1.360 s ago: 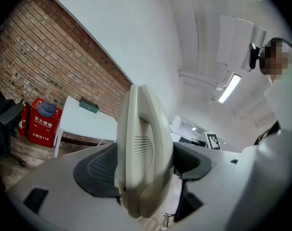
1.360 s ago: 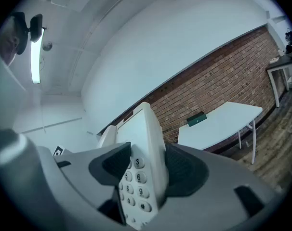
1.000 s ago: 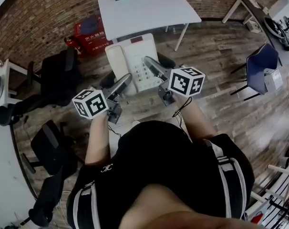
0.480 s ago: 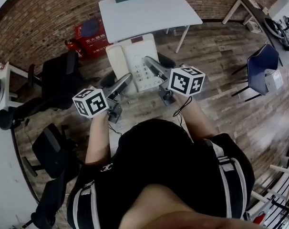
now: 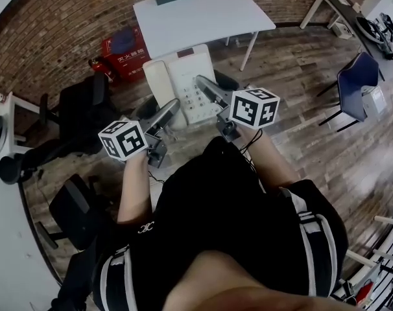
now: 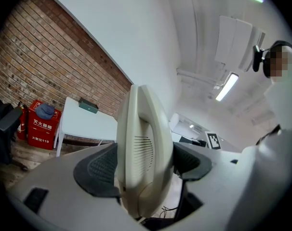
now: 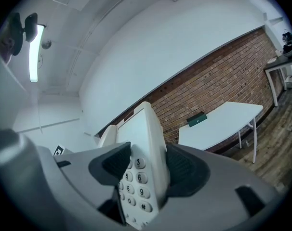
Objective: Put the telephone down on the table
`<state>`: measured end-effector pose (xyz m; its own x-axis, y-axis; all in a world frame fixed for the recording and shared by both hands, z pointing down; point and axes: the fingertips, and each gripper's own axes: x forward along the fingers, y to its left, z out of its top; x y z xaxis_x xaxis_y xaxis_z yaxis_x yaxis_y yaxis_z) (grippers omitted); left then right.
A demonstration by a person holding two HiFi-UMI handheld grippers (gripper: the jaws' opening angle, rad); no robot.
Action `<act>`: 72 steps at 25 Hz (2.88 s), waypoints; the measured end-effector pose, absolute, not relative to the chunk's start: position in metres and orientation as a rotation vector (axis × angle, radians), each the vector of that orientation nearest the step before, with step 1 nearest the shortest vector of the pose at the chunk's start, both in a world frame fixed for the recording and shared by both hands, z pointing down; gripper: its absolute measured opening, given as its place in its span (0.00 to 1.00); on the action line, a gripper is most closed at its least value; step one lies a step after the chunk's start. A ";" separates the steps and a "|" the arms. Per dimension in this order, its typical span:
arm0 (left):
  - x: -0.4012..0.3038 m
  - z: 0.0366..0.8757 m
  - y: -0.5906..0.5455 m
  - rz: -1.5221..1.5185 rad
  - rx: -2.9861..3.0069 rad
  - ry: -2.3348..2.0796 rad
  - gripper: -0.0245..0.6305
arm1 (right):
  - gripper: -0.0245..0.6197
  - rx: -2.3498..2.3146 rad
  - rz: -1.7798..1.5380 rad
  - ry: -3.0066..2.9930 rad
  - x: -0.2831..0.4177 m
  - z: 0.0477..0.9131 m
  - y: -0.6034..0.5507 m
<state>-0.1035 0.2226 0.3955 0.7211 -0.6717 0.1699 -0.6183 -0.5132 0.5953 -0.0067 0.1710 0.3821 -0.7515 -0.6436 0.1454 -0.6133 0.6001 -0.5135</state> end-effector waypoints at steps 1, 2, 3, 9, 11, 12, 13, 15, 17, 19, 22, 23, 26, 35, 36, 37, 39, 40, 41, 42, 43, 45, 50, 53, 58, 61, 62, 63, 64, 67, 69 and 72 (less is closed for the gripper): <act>-0.105 0.394 0.219 -0.108 2.277 -0.971 0.59 | 0.36 -1.085 -0.854 2.763 -0.008 0.380 0.167; -0.107 0.391 0.214 -0.108 2.275 -0.971 0.59 | 0.36 -1.086 -0.855 2.763 -0.010 0.378 0.162; -0.108 0.390 0.208 -0.107 2.274 -0.973 0.59 | 0.36 -1.087 -0.859 2.760 -0.011 0.376 0.157; -0.117 0.393 0.183 -0.099 2.282 -0.984 0.59 | 0.36 -1.077 -0.869 2.742 -0.019 0.382 0.132; -0.118 0.392 0.166 -0.099 2.285 -0.989 0.59 | 0.36 -1.071 -0.870 2.740 -0.020 0.381 0.115; -0.118 0.393 0.159 -0.100 2.290 -0.991 0.59 | 0.36 -1.068 -0.866 2.739 -0.020 0.383 0.108; -0.118 0.396 0.153 -0.101 2.295 -0.993 0.59 | 0.36 -1.065 -0.861 2.739 -0.020 0.386 0.102; -0.118 0.403 0.143 -0.101 2.303 -0.996 0.59 | 0.36 -1.059 -0.848 2.741 -0.020 0.391 0.091; -0.118 0.410 0.134 -0.098 2.312 -0.998 0.59 | 0.36 -1.052 -0.834 2.746 -0.021 0.398 0.082; -0.119 0.421 0.126 -0.092 2.325 -1.001 0.59 | 0.36 -1.046 -0.817 2.746 -0.022 0.408 0.074; -0.122 0.432 0.101 -0.084 2.335 -1.005 0.59 | 0.36 -1.041 -0.811 2.735 -0.025 0.420 0.049; -0.124 0.430 0.085 -0.079 2.329 -1.007 0.59 | 0.36 -1.039 -0.823 2.732 -0.027 0.419 0.034; -0.129 0.416 0.036 -0.067 2.294 -1.014 0.59 | 0.36 -1.030 -0.873 2.740 -0.033 0.406 -0.017; -0.128 0.415 -0.071 -0.062 2.218 -1.035 0.59 | 0.36 -1.005 -0.964 2.769 -0.034 0.407 -0.129; -0.128 0.415 -0.083 -0.062 2.209 -1.038 0.59 | 0.36 -1.002 -0.972 2.773 -0.034 0.407 -0.141; -0.126 0.417 -0.094 -0.061 2.200 -1.039 0.59 | 0.36 -1.001 -0.979 2.779 -0.033 0.409 -0.152; -0.122 0.420 -0.115 -0.058 2.182 -1.038 0.59 | 0.36 -1.004 -0.993 2.790 -0.030 0.412 -0.174; -0.120 0.422 -0.126 -0.056 2.172 -1.039 0.59 | 0.36 -1.004 -1.003 2.793 -0.027 0.414 -0.185; -0.117 0.424 -0.136 -0.054 2.163 -1.042 0.59 | 0.36 -1.001 -1.015 2.794 -0.025 0.416 -0.196; -0.113 0.425 -0.147 -0.051 2.155 -1.045 0.59 | 0.36 -0.994 -1.030 2.793 -0.021 0.418 -0.207; -0.109 0.426 -0.158 -0.047 2.148 -1.050 0.59 | 0.36 -0.985 -1.045 2.793 -0.018 0.421 -0.219; -0.102 0.430 -0.179 -0.038 2.131 -1.057 0.59 | 0.36 -0.968 -1.068 2.799 -0.011 0.425 -0.241; -0.091 0.437 -0.225 -0.032 2.087 -1.078 0.59 | 0.36 -0.932 -1.112 2.818 -0.002 0.433 -0.290; -0.090 0.441 -0.245 -0.026 2.060 -1.098 0.59 | 0.36 -0.905 -1.143 2.820 -0.002 0.438 -0.311; -0.092 0.461 -0.269 0.022 2.012 -1.107 0.59 | 0.36 -0.887 -1.211 2.814 -0.005 0.462 -0.337; -0.098 0.475 -0.283 0.040 1.977 -1.096 0.59 | 0.36 -0.893 -1.274 2.798 -0.010 0.477 -0.351; -0.101 0.479 -0.287 0.046 1.968 -1.089 0.59 | 0.36 -0.899 -1.283 2.794 -0.013 0.480 -0.356; -0.103 0.484 -0.292 0.051 1.961 -1.081 0.58 | 0.36 -0.905 -1.290 2.791 -0.015 0.484 -0.362; -0.105 0.488 -0.296 0.056 1.955 -1.070 0.59 | 0.36 -0.912 -1.296 2.791 -0.017 0.487 -0.366; -0.108 0.503 -0.307 0.063 1.946 -1.030 0.59 | 0.36 -0.935 -1.309 2.792 -0.021 0.500 -0.376; -0.113 0.513 -0.316 0.075 1.943 -1.008 0.58 | 0.36 -0.958 -1.324 2.787 -0.024 0.510 -0.383; -0.121 0.522 -0.329 0.094 1.933 -0.989 0.58 | 0.36 -0.990 -1.364 2.770 -0.031 0.523 -0.394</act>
